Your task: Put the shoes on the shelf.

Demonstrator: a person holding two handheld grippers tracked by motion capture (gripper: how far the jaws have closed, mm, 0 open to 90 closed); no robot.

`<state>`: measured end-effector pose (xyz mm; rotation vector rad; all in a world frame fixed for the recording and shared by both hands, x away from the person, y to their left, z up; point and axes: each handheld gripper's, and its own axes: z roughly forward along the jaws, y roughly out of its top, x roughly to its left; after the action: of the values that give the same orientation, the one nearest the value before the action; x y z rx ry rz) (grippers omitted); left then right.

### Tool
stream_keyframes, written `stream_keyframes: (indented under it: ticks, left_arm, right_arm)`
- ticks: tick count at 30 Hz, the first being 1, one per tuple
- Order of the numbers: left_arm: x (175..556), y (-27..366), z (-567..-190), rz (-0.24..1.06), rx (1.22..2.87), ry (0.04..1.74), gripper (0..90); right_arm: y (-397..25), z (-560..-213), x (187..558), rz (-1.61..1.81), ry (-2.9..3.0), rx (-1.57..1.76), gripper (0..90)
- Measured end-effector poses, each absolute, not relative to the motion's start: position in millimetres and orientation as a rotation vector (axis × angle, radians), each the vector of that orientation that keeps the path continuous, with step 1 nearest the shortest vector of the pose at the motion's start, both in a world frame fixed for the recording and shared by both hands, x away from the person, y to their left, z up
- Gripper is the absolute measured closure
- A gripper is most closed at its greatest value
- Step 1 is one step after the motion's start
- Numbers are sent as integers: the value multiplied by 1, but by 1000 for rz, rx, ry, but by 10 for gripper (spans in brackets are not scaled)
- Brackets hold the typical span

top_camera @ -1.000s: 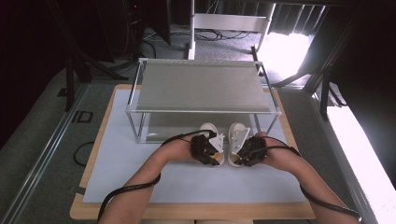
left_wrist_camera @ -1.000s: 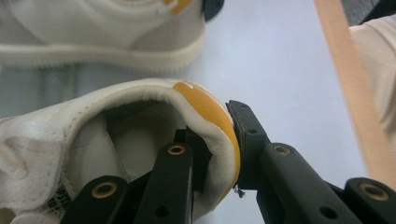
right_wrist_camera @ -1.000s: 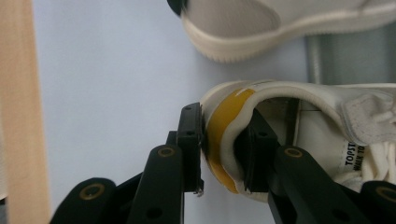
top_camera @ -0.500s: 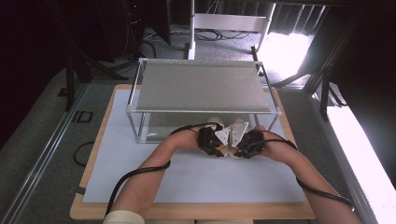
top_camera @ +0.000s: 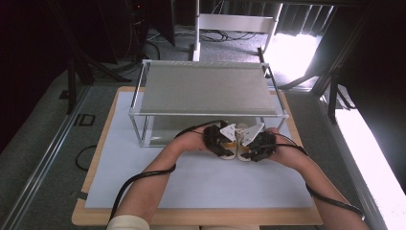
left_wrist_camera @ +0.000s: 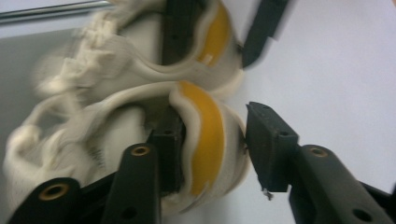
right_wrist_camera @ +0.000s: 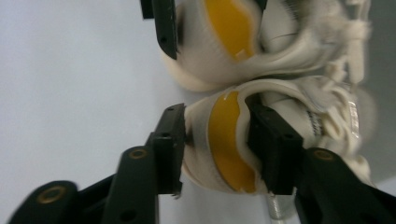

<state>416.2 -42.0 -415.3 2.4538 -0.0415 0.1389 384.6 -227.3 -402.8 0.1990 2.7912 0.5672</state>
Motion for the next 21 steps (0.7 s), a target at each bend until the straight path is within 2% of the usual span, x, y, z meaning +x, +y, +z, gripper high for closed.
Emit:
stream_keyframes:
  ticks: [1, 2, 3, 4, 7, 11, 21]
  left_arm:
    - [415, -43, -413, 147, 2442, 16, 577]
    - [414, -42, -410, 185, 2421, 75, 531]
    - [413, -42, -408, 204, 2397, 127, 449]
    - [411, -41, -406, 203, 2376, 178, 445]
    - [404, -41, -403, 213, 2351, 305, 445]
    - [387, -39, -404, 286, 2350, 347, 446]
    - [353, -35, -411, 357, 2276, 493, 505]
  right_arm:
    - [-228, -401, 384, 582, 2775, 220, 562]
    - [-230, -399, 384, 602, 2761, 237, 566]
    - [-232, -396, 382, 631, 2744, 257, 558]
    - [-234, -393, 381, 674, 2719, 278, 562]
    - [-238, -384, 372, 774, 2638, 372, 561]
    - [-245, -382, 361, 894, 2539, 506, 557]
    - [-262, -410, 331, 1045, 2413, 735, 577]
